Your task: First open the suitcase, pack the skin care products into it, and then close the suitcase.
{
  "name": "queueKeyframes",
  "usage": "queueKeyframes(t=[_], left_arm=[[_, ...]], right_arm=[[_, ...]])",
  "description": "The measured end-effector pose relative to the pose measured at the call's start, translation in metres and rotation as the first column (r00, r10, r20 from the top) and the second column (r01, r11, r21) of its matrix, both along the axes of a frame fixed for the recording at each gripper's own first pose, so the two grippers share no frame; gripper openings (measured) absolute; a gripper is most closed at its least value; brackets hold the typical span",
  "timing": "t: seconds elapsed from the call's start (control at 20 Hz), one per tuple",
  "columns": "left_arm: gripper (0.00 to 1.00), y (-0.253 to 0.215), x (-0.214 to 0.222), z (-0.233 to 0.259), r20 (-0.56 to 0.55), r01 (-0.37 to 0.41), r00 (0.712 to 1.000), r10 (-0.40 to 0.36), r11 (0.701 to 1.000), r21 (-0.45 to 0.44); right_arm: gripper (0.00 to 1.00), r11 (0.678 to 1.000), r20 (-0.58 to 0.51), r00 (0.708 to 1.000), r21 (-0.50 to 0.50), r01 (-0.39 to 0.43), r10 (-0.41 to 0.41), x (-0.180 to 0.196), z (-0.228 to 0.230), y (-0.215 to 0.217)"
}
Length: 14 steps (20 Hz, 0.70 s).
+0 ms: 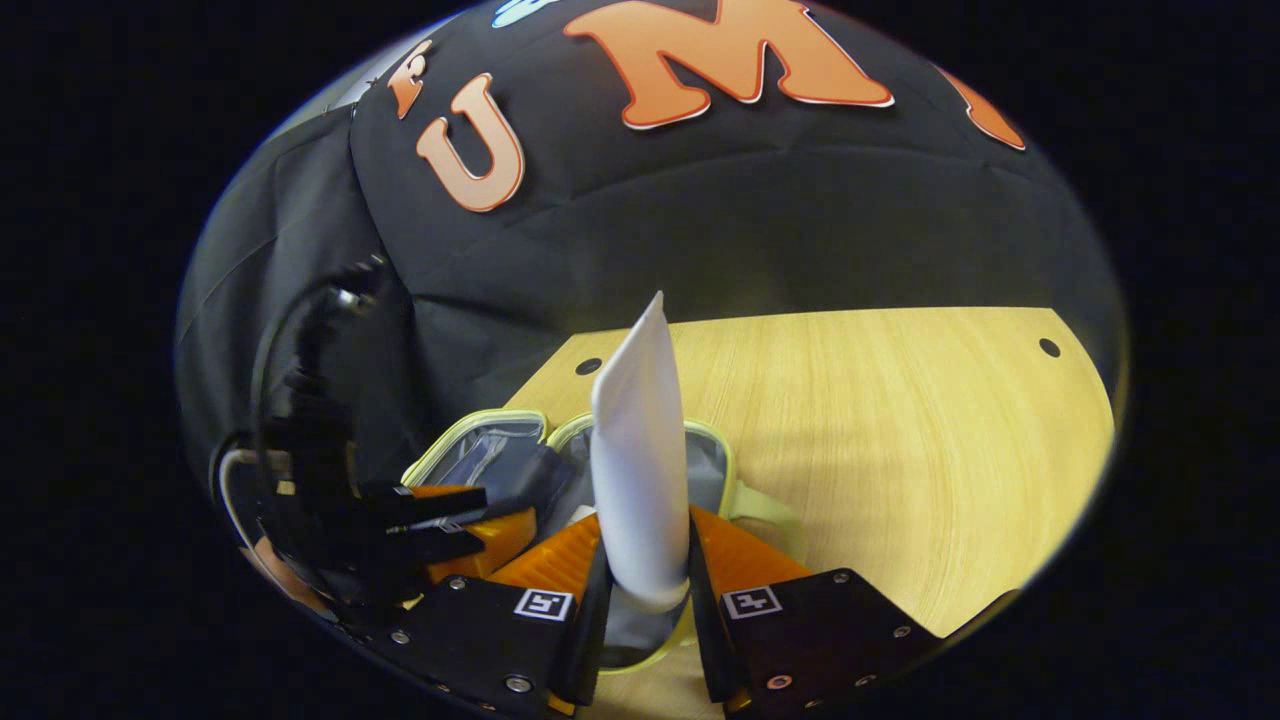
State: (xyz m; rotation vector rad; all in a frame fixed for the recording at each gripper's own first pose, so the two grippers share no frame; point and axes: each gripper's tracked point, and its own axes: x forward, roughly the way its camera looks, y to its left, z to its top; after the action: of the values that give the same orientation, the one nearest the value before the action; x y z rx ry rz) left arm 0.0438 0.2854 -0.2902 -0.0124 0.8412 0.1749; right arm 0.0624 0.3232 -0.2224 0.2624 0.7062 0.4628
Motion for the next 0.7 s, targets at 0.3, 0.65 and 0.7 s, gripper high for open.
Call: queueKeyframes(t=[0.3,0.65,0.7], left_arm=[[0.81,0.070,-0.008,0.063,0.227,-0.132,0.968,0.105,0.985,0.110],[0.81,0.157,-0.035,0.058,0.235,-0.302,0.934,0.269,0.945,0.121],[0.81,0.170,-0.040,0.058,0.235,-0.331,0.926,0.296,0.936,0.124]], right_arm=[[0.41,0.999,-0.119,0.992,-0.020,-0.041,0.039,-0.011,-0.033,0.029],[0.41,0.996,-0.275,0.961,-0.073,-0.051,0.029,-0.027,-0.075,0.047],[0.41,0.996,-0.313,0.950,-0.079,-0.045,0.018,-0.029,-0.083,0.049]])
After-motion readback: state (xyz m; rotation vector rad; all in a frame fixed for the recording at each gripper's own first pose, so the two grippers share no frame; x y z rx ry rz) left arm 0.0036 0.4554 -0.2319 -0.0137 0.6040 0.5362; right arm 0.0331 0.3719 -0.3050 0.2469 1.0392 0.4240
